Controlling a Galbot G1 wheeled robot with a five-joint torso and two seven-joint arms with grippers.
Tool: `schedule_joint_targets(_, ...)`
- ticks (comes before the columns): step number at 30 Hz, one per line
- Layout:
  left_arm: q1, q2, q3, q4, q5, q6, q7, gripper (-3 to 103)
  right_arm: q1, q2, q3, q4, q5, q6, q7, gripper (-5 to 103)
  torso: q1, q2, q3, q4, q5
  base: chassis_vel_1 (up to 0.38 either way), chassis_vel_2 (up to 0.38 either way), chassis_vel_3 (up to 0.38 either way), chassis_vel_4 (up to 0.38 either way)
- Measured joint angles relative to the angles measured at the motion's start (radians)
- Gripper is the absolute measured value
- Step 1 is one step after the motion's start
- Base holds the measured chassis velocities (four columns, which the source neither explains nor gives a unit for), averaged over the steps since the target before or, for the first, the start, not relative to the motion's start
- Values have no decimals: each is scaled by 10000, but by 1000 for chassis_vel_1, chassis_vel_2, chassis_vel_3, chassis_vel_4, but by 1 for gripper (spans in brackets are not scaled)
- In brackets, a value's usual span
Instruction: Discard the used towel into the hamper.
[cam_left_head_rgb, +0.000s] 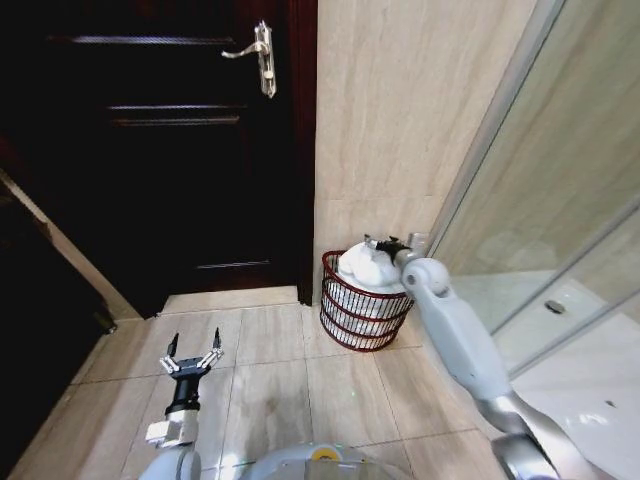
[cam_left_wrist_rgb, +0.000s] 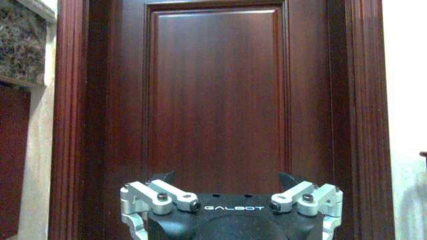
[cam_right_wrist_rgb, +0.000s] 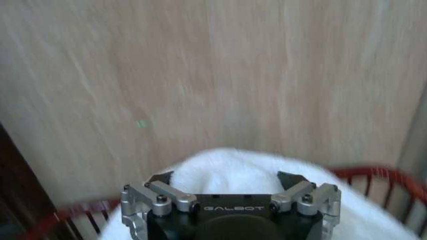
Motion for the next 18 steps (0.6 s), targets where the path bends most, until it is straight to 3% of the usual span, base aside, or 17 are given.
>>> schedule_joint_targets(5,-54,0,-30,68,-29,56,1,100,-189,-177,-179,169,769,-522,544,100,0,0,0,-4,3,0,0,0,0)
schedule_joint_targets(14,-326,0,79,225,47,221,40,100,188,-818,-1009,249,3714,-744,1765,100,0,1,-1,-3,2,0,0,0,0)
schedule_joint_targets(18,-395,0,119,254,45,340,45,100,287,-990,-1207,345,3993,-745,1883,100,0,1,-1,-5,2,0,0,0,0)
